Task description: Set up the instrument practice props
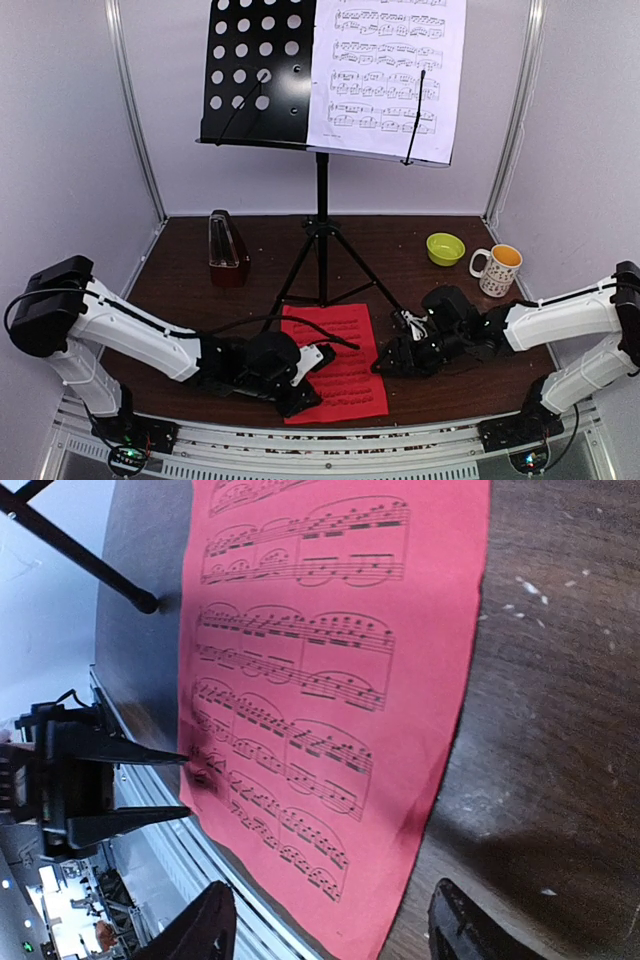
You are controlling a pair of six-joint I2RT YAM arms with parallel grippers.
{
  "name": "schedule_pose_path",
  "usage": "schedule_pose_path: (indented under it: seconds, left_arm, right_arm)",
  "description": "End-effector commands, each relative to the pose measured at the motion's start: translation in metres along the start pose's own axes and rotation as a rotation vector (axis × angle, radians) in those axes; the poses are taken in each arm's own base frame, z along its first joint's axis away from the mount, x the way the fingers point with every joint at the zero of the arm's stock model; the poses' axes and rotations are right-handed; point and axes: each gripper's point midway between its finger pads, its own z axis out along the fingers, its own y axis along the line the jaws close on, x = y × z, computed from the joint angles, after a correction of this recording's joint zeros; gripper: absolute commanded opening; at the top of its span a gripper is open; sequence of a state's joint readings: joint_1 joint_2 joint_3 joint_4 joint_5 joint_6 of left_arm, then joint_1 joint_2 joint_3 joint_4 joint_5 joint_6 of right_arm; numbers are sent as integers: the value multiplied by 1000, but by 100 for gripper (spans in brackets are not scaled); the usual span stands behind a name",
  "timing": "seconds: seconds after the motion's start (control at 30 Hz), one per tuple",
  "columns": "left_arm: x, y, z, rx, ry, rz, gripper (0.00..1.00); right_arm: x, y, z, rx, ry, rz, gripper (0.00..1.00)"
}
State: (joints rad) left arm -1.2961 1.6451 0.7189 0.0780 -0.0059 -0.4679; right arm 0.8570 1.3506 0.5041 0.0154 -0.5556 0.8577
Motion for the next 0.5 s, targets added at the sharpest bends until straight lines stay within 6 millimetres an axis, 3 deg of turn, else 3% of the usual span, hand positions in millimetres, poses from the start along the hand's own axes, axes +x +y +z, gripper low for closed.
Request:
schedule_pose_path:
  seconds: [0.0,0.13,0.23,0.47]
  left_arm:
    - [0,6,-32,-20,-54,-9,33]
    - [28,19,-44,-58,5,21,32]
    - [42,24,-40,-71,48,45,31]
    - [35,18,-17,-56,68,65,29]
  right_arm:
    - [8,-20,-1,73,19,50,66]
    - [8,-21,3,80,31,85,66]
    - [6,-20,10,80,49,120,65]
    - [4,-24,22,108,67,193,63]
